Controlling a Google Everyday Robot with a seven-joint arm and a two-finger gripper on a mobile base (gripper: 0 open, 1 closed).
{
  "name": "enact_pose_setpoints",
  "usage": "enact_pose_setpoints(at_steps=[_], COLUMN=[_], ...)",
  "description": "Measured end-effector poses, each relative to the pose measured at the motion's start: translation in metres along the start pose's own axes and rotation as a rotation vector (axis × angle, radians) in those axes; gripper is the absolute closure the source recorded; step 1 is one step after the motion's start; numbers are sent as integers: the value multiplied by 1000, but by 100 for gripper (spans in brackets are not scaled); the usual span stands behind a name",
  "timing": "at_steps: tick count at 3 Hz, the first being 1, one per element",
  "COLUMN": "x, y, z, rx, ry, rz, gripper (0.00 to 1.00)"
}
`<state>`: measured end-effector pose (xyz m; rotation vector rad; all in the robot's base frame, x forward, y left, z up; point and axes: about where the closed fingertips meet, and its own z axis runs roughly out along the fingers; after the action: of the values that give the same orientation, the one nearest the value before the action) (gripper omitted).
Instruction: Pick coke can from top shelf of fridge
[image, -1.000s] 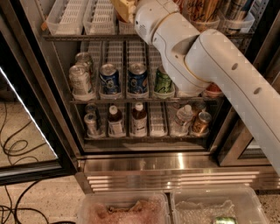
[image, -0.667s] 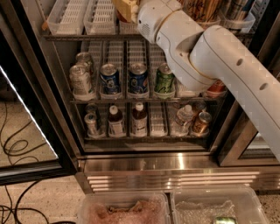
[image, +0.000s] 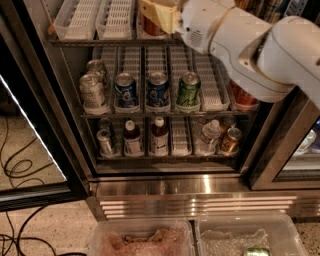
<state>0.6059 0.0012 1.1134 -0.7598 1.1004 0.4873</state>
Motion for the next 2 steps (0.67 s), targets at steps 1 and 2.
enact_pose_setpoints(at_steps=[1, 2], x=[10, 21], y=[4, 10], z=[-33, -73], rx=[-30, -32], ry=[102, 183], rz=[-27, -65], gripper=[100, 100])
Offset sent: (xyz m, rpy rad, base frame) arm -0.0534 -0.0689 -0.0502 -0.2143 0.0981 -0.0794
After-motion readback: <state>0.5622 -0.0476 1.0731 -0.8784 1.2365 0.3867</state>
